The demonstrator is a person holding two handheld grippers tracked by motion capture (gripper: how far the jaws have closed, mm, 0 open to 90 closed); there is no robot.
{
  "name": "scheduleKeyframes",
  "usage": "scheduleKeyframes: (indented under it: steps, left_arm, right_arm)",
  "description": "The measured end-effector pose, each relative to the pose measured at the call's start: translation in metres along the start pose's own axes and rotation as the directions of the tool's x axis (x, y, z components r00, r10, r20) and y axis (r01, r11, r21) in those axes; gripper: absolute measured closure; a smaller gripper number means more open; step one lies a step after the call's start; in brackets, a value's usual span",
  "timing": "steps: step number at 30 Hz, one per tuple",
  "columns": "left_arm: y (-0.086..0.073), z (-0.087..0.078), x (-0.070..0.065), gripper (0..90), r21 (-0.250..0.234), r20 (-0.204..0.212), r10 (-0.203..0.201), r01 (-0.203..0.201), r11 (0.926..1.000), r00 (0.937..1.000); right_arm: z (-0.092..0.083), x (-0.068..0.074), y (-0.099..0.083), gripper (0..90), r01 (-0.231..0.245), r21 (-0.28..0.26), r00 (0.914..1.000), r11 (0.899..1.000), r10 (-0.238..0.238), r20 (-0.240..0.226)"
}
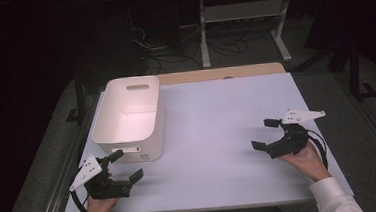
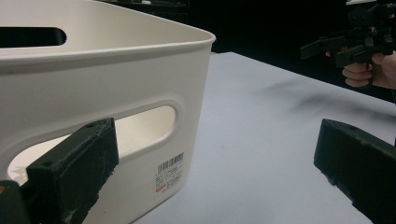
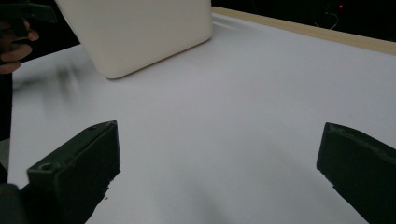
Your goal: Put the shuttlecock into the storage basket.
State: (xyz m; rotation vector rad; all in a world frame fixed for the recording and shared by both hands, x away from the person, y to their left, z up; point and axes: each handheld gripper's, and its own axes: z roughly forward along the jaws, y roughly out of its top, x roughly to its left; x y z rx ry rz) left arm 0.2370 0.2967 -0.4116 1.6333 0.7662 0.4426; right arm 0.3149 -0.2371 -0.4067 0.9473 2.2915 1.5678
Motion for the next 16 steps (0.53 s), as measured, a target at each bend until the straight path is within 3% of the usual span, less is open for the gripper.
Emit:
scheduleKeyframes:
  steps: [16]
  left_arm:
    - [0.000,0.000,-0.001,0.0,-0.006,0.000,-0.001,0.001,1.0000,1.0000]
  right_arm:
    - [-0.012,0.000,-0.019,0.0,-0.007,-0.016,0.9984,1.000,0.008,0.056]
